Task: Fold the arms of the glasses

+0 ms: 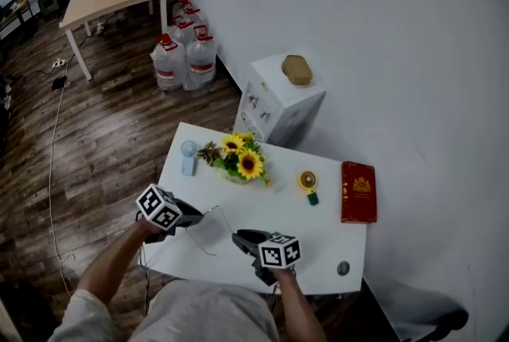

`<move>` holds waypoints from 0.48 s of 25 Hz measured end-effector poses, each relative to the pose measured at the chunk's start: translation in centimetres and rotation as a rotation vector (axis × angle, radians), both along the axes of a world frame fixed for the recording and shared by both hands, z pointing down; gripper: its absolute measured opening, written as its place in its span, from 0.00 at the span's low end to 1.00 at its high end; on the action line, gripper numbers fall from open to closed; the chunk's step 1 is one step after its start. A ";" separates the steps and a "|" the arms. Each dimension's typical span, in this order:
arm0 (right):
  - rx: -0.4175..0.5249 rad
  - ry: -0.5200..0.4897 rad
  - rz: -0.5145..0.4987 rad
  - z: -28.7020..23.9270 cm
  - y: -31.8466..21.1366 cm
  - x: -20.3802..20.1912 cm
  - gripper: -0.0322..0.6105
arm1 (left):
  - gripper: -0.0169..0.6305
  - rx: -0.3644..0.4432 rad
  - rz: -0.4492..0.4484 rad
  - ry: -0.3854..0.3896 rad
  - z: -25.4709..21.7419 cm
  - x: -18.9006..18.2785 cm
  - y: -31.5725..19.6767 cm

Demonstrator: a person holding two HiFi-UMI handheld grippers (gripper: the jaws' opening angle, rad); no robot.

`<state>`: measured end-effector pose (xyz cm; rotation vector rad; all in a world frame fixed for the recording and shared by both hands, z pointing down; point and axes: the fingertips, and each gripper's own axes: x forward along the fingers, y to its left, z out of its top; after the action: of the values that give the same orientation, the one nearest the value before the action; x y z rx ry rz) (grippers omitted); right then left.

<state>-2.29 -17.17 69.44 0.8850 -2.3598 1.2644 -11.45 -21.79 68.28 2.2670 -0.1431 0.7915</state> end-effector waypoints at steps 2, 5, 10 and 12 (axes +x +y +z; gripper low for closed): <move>-0.016 -0.006 -0.008 0.4 0.3 -0.3 0.20 | 0.05 0.000 0.003 0.007 -0.3 0.2 0.1; -0.032 -0.011 -0.028 0.6 0.6 -1.0 0.13 | 0.05 0.002 0.005 0.014 -0.4 0.7 0.2; -0.044 -0.031 -0.071 0.9 1.3 -3.2 0.10 | 0.05 -0.004 -0.004 0.024 -0.7 1.6 0.5; -0.035 -0.032 -0.083 1.0 1.5 -4.1 0.09 | 0.05 -0.005 -0.001 0.033 -0.8 2.2 0.9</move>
<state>-6.42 -15.67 70.42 0.7529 -2.3658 1.2920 -9.26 -20.92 67.45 2.2739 -0.1262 0.7528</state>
